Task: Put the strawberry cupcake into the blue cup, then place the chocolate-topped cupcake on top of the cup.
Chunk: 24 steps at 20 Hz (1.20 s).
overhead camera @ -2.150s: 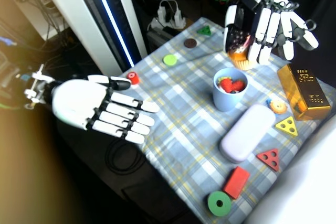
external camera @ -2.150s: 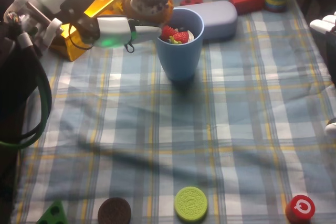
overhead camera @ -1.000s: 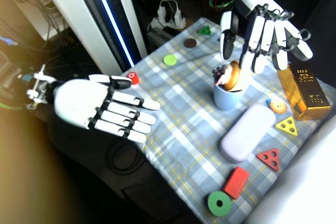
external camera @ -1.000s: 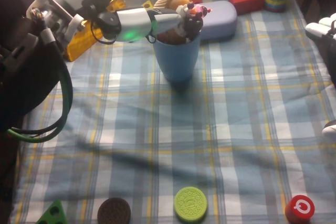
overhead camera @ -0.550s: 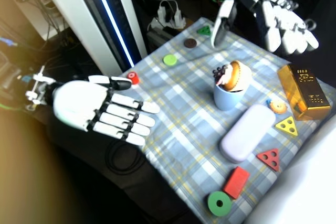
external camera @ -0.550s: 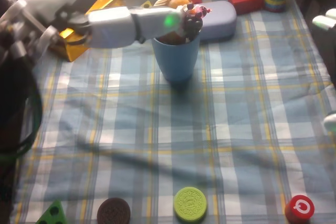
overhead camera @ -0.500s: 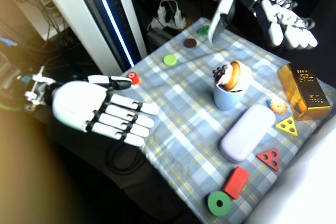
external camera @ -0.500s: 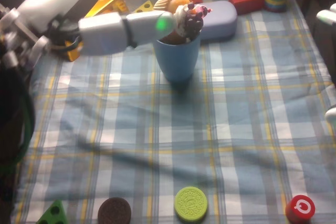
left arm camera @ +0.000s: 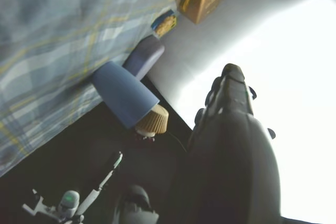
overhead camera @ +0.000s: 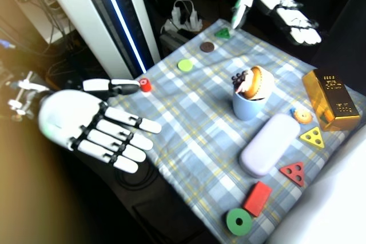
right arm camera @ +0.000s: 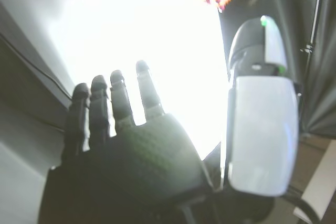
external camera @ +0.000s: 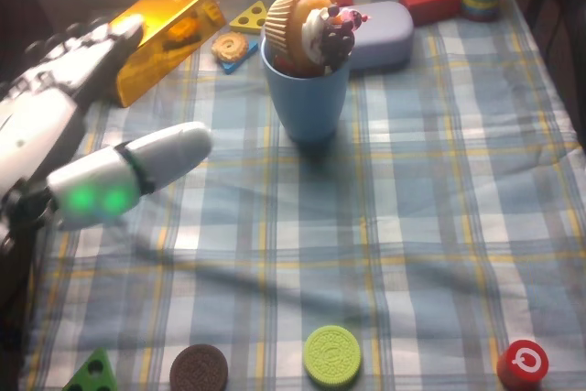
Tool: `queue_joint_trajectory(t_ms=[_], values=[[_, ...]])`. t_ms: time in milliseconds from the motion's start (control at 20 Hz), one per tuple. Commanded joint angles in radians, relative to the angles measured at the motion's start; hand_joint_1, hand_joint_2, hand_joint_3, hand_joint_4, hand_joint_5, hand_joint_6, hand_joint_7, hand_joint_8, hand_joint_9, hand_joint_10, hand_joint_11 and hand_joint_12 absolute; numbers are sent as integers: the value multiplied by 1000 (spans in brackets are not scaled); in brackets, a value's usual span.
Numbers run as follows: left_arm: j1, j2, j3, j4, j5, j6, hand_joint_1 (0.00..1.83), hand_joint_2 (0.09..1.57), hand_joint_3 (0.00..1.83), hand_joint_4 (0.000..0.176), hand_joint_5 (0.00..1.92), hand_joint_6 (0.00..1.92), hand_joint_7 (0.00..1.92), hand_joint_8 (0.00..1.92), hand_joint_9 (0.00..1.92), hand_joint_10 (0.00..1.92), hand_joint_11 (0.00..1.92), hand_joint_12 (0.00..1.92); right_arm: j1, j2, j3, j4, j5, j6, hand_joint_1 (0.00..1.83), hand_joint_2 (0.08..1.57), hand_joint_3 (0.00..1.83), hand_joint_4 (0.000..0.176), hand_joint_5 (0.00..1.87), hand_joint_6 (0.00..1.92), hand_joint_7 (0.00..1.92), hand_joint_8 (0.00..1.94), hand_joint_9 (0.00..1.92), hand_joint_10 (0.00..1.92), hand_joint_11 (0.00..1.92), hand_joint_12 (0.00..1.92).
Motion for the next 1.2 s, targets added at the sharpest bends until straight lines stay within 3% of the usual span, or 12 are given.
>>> queue_joint_trajectory(t_ms=[0, 200, 250, 350, 400, 450, 600, 700, 800, 850, 950, 1150], values=[[10, 5, -3, -6, -205, -2, 0, 862, 0, 82, 0, 0, 0, 0, 0, 0, 0, 0, 1, 1, -10, 23, 148, -46, 0, 906, 0, 93, 0, 0, 0, 0, 0, 0, 0, 0], [61, -7, -24, -60, -290, -4, 0, 905, 7, 101, 0, 0, 0, 0, 0, 0, 0, 0, -77, 0, -60, 111, 267, -141, 0, 908, 0, 99, 0, 0, 0, 0, 0, 0, 0, 0], [66, -19, -21, -65, -296, -4, 0, 890, 0, 123, 0, 0, 0, 0, 0, 0, 0, 0, -144, -6, -71, 158, 352, -141, 0, 879, 0, 83, 0, 0, 0, 0, 0, 0, 0, 0], [67, -27, -20, -65, -297, -4, 0, 880, 0, 119, 0, 0, 0, 0, 0, 0, 0, 0, -174, -11, -85, 177, 412, -141, 0, 865, 0, 86, 0, 0, 0, 0, 0, 0, 0, 0], [67, -33, -19, -63, -299, -4, 0, 886, 0, 94, 0, 0, 0, 0, 0, 0, 0, 0, -182, -13, -92, 182, 441, -140, 0, 866, 0, 117, 0, 0, 0, 0, 0, 0, 0, 0], [71, -38, -19, -63, -307, -4, 0, 874, 0, 99, 0, 0, 0, 0, 0, 0, 0, 0, -185, -17, -94, 183, 455, -135, 0, 917, 9, 83, 0, 0, 0, 0, 0, 0, 0, 0], [79, -54, -21, -67, -348, -5, 0, 865, 0, 98, 0, 0, 0, 0, 0, 0, 0, 0, -188, -27, -96, 183, 472, -121, 0, 927, 12, 106, 0, 0, 0, 0, 0, 0, 0, 0], [79, -62, -22, -68, -366, -9, 0, 881, 0, 73, 0, 0, 0, 0, 0, 0, 0, 0, -192, -38, -96, 184, 490, -119, 0, 940, 15, 76, 0, 0, 0, 0, 0, 0, 0, 0], [80, -71, -20, -75, -378, -11, 0, 881, 0, 89, 0, 0, 0, 0, 0, 0, 0, 0, -192, -53, -92, 185, 499, -115, 0, 917, 0, 69, 0, 0, 0, 0, 0, 0, 0, 0], [81, -74, -19, -78, -383, -12, 0, 880, 0, 82, 0, 0, 0, 0, 0, 0, 0, 0, -192, -58, -89, 185, 502, -113, 0, 920, 1, 61, 0, 0, 0, 0, 0, 0, 0, 0], [83, -79, -17, -82, -397, -27, 0, 890, 3, 96, 0, 0, 0, 0, 0, 0, 0, 0, -192, -75, -78, 188, 512, -93, 0, 905, 0, 90, 0, 0, 0, 0, 0, 0, 0, 0], [91, -87, -16, -92, -414, -38, 0, 874, 0, 119, 0, 0, 0, 0, 0, 0, 0, 0, -192, -93, -70, 191, 526, -85, 0, 906, 0, 102, 0, 0, 0, 0, 0, 0, 0, 0]])
